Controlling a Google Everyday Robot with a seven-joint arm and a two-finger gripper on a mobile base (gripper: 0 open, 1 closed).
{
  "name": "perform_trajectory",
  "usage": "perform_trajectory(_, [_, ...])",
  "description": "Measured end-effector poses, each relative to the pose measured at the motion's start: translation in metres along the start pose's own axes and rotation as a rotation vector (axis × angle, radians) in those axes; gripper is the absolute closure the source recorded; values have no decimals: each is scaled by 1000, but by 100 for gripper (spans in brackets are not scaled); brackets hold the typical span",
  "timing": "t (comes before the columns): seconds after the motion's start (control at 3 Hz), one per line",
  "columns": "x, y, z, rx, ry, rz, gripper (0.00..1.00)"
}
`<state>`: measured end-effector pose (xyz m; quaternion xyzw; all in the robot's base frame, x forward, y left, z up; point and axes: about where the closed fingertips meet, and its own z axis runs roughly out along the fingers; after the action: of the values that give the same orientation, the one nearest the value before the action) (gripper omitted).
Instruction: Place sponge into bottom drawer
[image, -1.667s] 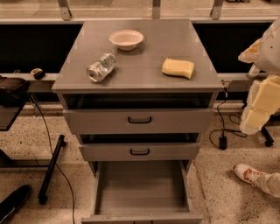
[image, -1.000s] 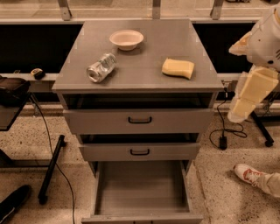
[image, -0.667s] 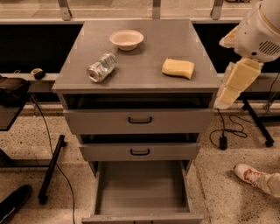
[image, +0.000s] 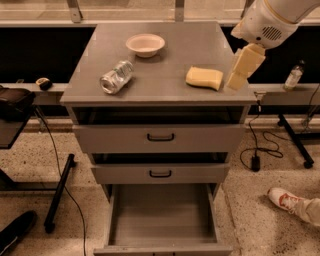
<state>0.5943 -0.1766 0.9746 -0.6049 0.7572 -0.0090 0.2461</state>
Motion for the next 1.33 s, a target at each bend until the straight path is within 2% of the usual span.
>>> perform_trajectory(0.33, [-21,-34,27,-20,-52,16,0])
perform_trajectory(0.67, [-25,-55,71,-51,-41,56,0])
perform_trajectory(1.0, [-11,-65,117,-88,5,119,0])
perform_trajectory(1.33, [-3,-67,152,-141,44,155,3])
